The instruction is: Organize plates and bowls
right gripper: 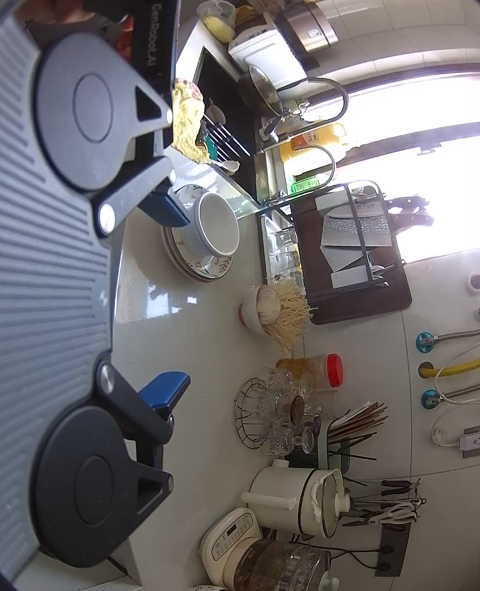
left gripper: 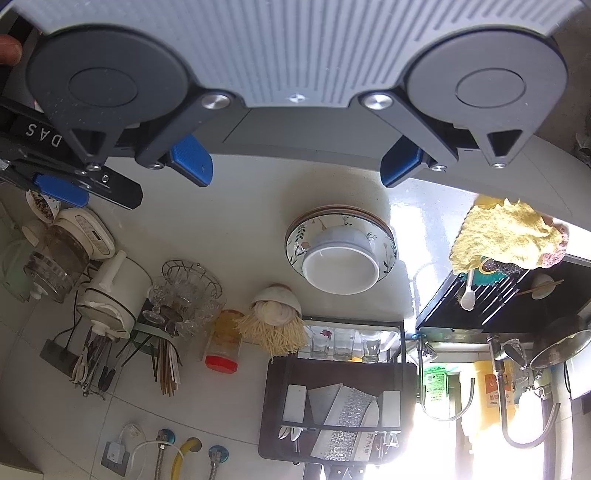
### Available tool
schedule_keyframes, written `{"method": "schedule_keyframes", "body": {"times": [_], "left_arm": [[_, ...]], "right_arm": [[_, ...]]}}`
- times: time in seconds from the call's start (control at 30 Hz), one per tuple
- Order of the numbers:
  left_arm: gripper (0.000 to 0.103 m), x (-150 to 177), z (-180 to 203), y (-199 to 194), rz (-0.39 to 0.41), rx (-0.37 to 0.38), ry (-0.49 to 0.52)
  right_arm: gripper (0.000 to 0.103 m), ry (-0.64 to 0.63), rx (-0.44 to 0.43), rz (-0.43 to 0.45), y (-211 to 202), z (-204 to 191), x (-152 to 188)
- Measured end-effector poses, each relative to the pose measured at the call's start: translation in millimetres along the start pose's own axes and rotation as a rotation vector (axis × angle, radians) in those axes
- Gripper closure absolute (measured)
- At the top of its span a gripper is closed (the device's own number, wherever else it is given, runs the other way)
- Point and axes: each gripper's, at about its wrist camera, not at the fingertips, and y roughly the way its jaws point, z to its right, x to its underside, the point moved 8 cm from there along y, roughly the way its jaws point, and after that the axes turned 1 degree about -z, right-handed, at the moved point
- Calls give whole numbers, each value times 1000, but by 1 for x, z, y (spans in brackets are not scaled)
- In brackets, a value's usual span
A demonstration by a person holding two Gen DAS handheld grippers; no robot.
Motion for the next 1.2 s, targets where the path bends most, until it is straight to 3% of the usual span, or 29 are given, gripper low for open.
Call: {"method": "schedule_keyframes", "body": {"times": [1.2], "left_arm": [[3, 7, 3, 2, 26, -23, -18]], "right_arm": [[16, -32, -40, 3, 6, 4, -4]]}}
